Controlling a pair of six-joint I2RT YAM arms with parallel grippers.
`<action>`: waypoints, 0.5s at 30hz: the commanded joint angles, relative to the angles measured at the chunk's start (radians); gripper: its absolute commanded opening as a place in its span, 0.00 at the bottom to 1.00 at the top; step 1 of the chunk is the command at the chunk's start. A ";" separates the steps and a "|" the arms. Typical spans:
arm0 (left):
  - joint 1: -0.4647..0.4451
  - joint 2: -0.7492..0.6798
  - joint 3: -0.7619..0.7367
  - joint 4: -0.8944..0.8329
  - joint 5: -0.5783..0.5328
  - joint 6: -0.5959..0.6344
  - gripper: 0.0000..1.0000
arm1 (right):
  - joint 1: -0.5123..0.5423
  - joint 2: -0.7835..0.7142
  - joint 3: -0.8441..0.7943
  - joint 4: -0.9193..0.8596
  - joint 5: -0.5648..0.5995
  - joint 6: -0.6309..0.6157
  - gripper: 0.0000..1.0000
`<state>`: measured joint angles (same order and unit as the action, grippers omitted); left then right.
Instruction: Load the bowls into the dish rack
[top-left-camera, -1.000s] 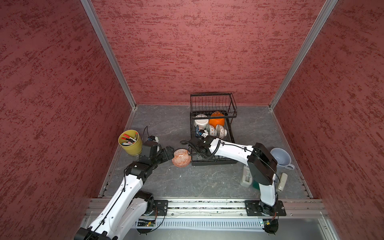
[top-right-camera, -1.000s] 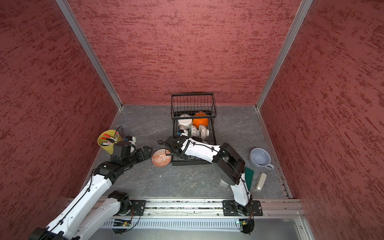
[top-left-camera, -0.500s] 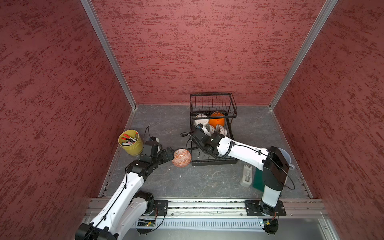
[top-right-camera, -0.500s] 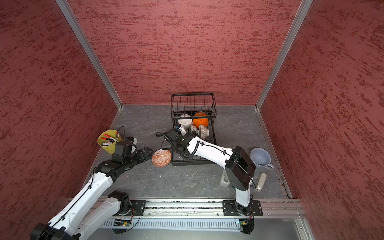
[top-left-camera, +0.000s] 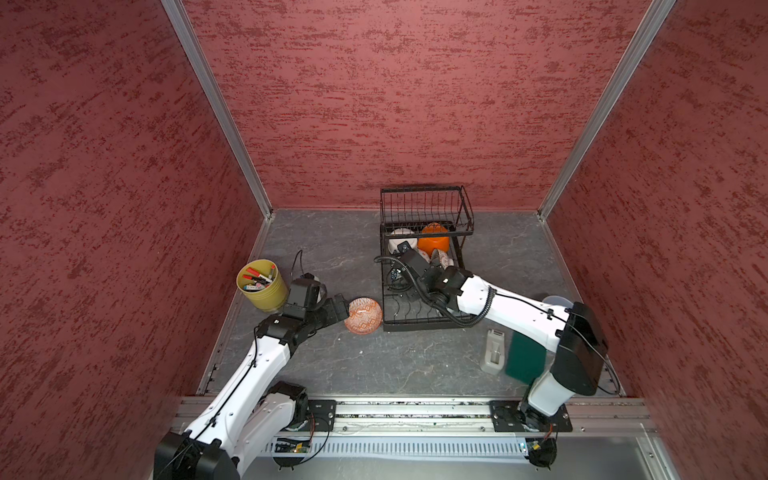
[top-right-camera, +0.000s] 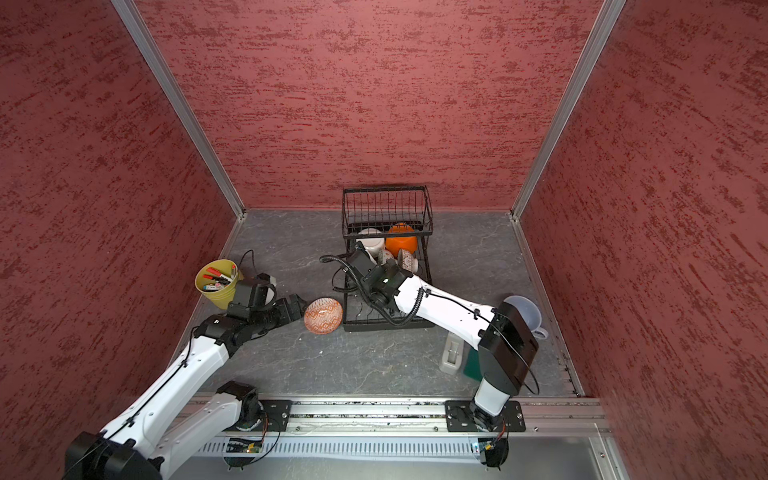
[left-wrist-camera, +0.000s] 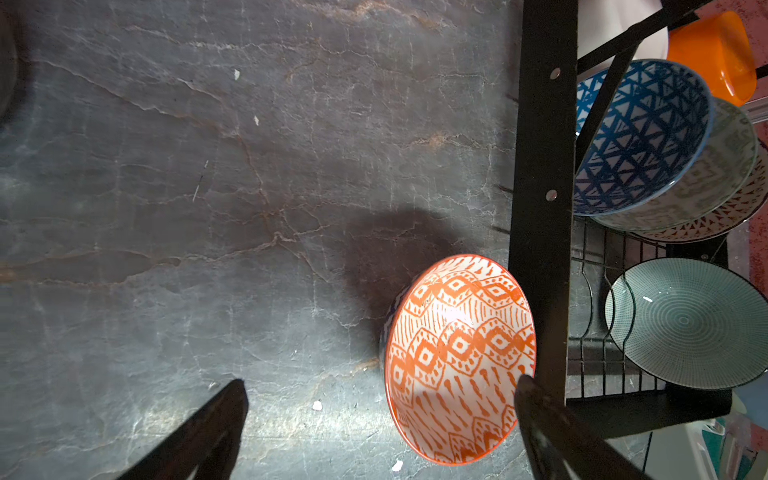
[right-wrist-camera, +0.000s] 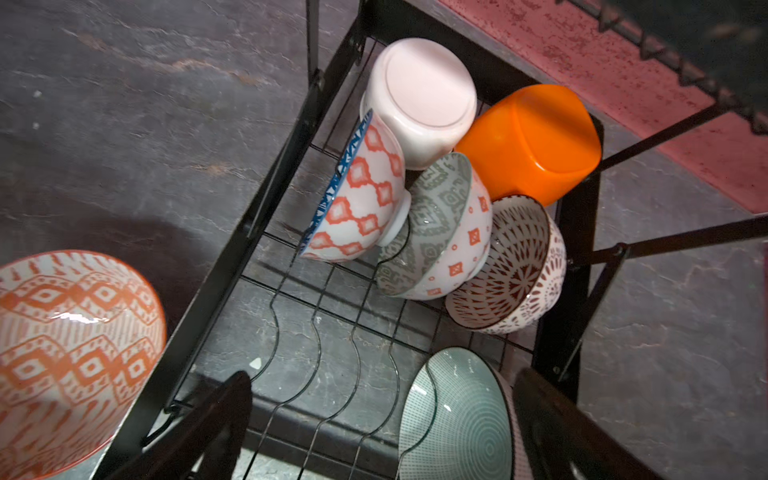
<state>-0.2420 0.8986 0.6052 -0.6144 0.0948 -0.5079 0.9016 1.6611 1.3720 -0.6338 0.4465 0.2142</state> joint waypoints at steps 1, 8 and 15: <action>-0.018 0.016 0.031 -0.029 -0.029 -0.013 1.00 | -0.008 -0.040 -0.024 0.092 -0.081 0.028 0.99; -0.118 0.109 0.086 -0.100 -0.152 -0.038 0.97 | -0.012 -0.055 -0.071 0.130 -0.138 0.039 0.99; -0.198 0.213 0.130 -0.133 -0.211 -0.065 0.91 | -0.017 -0.092 -0.135 0.171 -0.158 0.034 0.99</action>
<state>-0.4232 1.0904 0.7113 -0.7147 -0.0662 -0.5541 0.8917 1.6226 1.2533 -0.5110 0.3126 0.2363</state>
